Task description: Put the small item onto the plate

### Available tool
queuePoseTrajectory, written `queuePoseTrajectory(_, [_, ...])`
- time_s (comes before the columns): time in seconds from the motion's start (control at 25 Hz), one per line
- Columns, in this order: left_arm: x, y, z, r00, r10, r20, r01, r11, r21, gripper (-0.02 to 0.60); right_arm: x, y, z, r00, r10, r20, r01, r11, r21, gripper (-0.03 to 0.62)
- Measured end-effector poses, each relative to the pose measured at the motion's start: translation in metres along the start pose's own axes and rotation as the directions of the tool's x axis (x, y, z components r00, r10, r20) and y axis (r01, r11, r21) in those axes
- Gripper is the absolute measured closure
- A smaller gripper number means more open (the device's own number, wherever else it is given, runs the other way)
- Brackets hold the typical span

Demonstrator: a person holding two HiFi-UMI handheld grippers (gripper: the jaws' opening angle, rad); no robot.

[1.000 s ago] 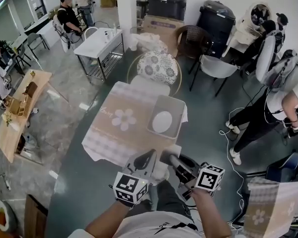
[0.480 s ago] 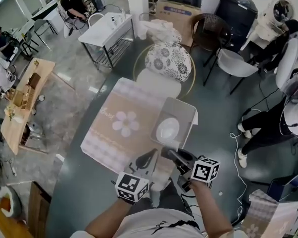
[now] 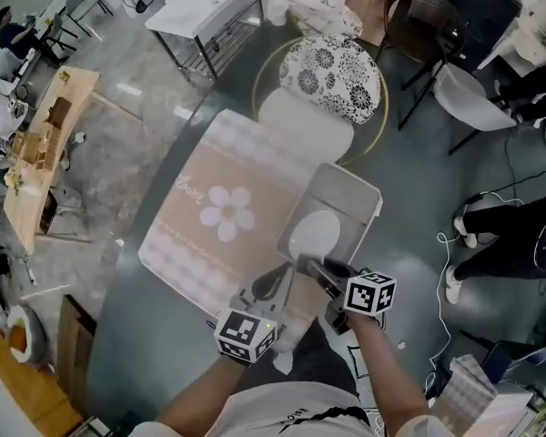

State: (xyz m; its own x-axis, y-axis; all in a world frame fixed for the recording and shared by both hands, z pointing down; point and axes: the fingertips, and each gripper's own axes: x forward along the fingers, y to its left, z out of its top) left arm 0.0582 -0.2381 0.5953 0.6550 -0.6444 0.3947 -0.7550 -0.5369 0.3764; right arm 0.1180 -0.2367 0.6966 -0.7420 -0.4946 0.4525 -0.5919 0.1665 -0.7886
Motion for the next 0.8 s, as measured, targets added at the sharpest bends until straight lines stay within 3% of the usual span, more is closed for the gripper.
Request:
queuePoseTrajectory(0.48, [0.023, 0.028, -0.035, 0.995, 0.044, -0.088, -0.048, 0.998, -0.047, 0.575, 0.063, -0.09, -0.031, 0.973, -0.15, -0.173, 0.144, 0.988, -0.048, 0.496])
queuePoseTrajectory(0.8, [0.022, 0.035, -0.043, 0.992, 0.054, -0.116, -0.061, 0.996, -0.059, 0.575, 0.074, -0.103, -0.033, 0.957, -0.199, -0.21, 0.183, 0.978, -0.097, 0.494])
